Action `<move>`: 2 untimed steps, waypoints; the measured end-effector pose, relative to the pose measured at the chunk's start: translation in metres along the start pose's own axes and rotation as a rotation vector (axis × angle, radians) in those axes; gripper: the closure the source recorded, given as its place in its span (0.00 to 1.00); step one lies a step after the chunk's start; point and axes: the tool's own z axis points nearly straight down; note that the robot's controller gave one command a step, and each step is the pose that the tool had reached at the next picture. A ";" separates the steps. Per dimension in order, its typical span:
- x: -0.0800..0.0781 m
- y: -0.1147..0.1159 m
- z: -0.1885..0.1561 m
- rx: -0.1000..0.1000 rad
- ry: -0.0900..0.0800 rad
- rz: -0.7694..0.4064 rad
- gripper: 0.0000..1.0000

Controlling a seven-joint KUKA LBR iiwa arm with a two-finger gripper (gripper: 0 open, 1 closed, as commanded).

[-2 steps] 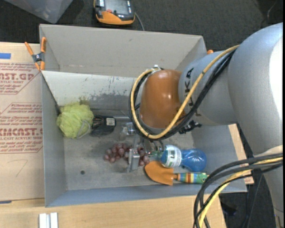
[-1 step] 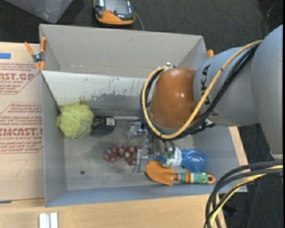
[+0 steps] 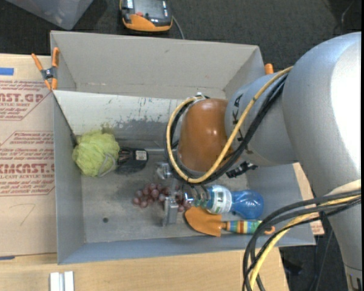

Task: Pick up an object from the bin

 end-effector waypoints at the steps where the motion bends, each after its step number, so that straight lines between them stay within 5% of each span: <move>1: -0.002 -0.004 -0.003 -0.005 -0.017 0.149 0.00; 2: -0.001 0.001 -0.001 -0.001 -0.005 0.006 1.00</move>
Offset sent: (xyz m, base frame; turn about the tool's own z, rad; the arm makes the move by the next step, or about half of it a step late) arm 0.0002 -0.0002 0.0004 0.0055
